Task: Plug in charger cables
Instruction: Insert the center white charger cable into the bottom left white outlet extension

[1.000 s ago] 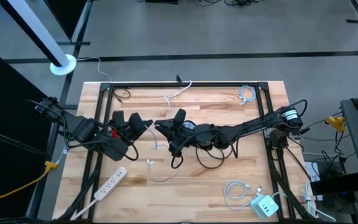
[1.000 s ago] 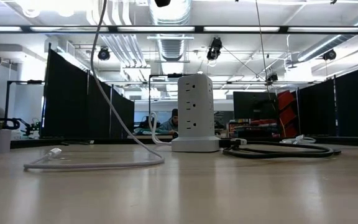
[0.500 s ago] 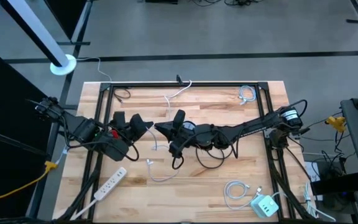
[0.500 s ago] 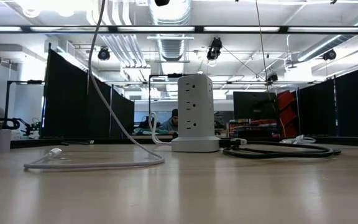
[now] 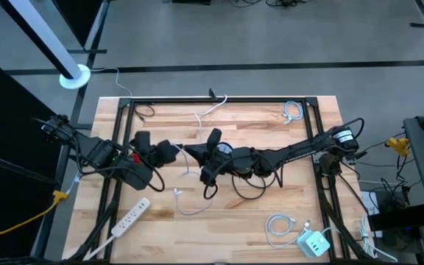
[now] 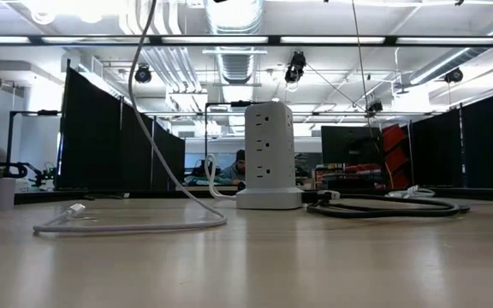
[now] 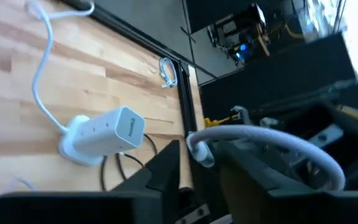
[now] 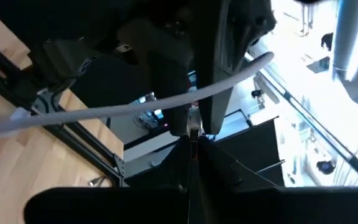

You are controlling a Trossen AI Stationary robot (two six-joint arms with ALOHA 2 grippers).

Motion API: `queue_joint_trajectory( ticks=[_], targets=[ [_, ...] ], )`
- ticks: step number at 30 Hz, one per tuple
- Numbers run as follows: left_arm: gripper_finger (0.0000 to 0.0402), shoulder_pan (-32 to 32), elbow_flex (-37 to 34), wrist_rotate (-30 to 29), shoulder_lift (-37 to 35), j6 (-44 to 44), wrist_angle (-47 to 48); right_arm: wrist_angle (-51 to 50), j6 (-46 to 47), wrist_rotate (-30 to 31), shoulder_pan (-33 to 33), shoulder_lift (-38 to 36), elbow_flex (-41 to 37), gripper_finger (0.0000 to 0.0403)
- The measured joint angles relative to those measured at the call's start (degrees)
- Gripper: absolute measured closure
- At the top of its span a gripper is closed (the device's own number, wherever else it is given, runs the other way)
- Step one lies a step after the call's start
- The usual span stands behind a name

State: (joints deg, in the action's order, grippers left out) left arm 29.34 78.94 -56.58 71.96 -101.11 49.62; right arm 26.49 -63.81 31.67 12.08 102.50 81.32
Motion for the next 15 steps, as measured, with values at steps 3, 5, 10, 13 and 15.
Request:
queue_joint_trajectory(
  ticks=[3,5,10,13,15],
  targets=[
    [0.0256,0.0,0.0,0.0,-0.5,8.6,-0.1,-0.2,3.1,0.0,0.3,-0.8,0.0,0.0402],
    [0.0236,0.0,0.0,-0.1,-1.3,14.9,-0.2,-0.5,5.4,0.0,0.5,-1.5,0.0,0.0402],
    [0.0195,1.4,0.7,-0.4,-3.4,40.3,-2.7,-0.9,14.3,-0.2,0.9,-4.7,0.0,0.0403],
    [0.0185,2.9,1.5,-0.3,-3.7,61.6,-9.2,-3.6,22.2,-1.9,1.0,-7.4,0.0,0.0403],
    [0.0183,3.3,1.7,0.7,-3.6,76.8,-14.6,-6.1,28.3,-3.7,1.0,-8.9,0.0,0.0403]
  ],
)
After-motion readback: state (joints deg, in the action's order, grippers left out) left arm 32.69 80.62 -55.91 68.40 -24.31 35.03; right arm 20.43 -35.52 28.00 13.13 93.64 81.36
